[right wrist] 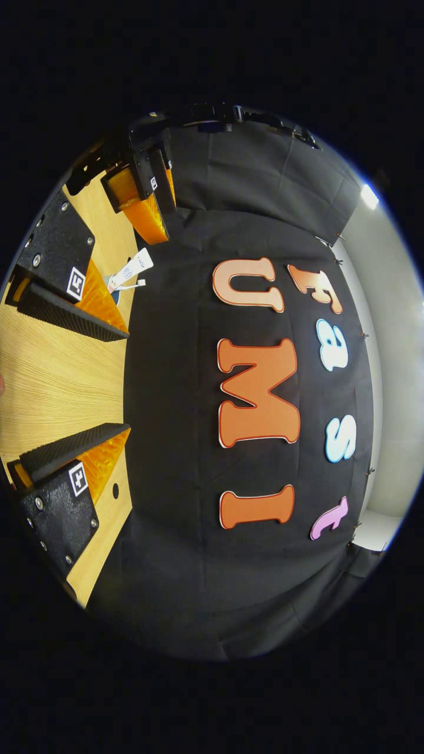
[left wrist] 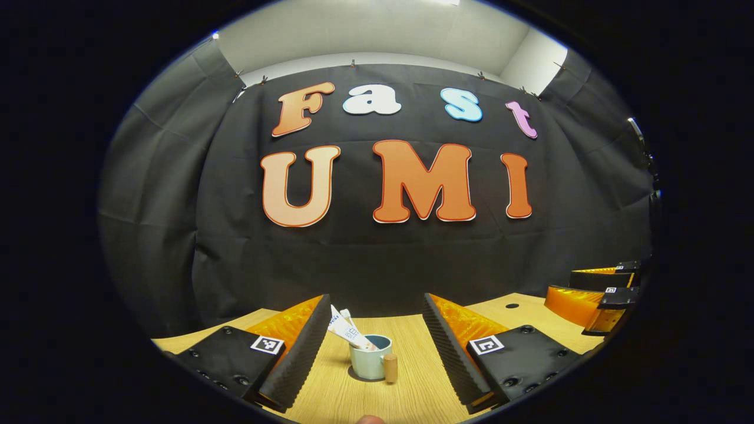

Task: Put the toothbrush and toothpaste on the desktop into the cup, then pick up the cup and place it on the coaster on the desktop.

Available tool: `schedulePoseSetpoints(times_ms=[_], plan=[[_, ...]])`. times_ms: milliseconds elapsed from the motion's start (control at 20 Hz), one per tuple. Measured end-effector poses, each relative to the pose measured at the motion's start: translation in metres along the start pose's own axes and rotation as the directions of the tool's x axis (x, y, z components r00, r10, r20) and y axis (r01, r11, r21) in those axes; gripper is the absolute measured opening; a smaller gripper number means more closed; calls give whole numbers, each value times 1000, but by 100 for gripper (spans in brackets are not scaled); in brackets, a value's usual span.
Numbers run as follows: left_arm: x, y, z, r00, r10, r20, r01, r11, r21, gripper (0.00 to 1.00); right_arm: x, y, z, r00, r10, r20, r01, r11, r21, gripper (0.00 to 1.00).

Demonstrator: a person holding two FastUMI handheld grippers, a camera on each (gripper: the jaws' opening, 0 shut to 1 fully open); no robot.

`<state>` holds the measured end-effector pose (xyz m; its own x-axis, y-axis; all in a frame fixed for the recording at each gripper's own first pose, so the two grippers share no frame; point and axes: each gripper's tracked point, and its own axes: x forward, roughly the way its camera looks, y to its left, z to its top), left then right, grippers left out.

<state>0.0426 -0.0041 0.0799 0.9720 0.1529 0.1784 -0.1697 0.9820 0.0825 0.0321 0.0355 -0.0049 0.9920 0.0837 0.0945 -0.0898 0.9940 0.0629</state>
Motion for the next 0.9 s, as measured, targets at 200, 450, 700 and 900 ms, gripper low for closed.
schedulePoseSetpoints(times_ms=[200,450,700,900], plan=[[1,-3,3,999,25,21,-26,999,30,98,0,-7,0,1000,-4,8,4,1000,-11,84],[5,-7,3,999,39,24,-40,999,9,98,-1,-12,-4,1000,4,1,-4,1000,-10,84],[9,-7,2,999,42,11,-42,999,9,97,-3,-16,-7,1000,9,-9,-10,1000,-26,84],[9,-11,1,999,32,14,-32,999,11,98,-4,-14,-9,1000,13,-18,-13,1000,-21,84]])
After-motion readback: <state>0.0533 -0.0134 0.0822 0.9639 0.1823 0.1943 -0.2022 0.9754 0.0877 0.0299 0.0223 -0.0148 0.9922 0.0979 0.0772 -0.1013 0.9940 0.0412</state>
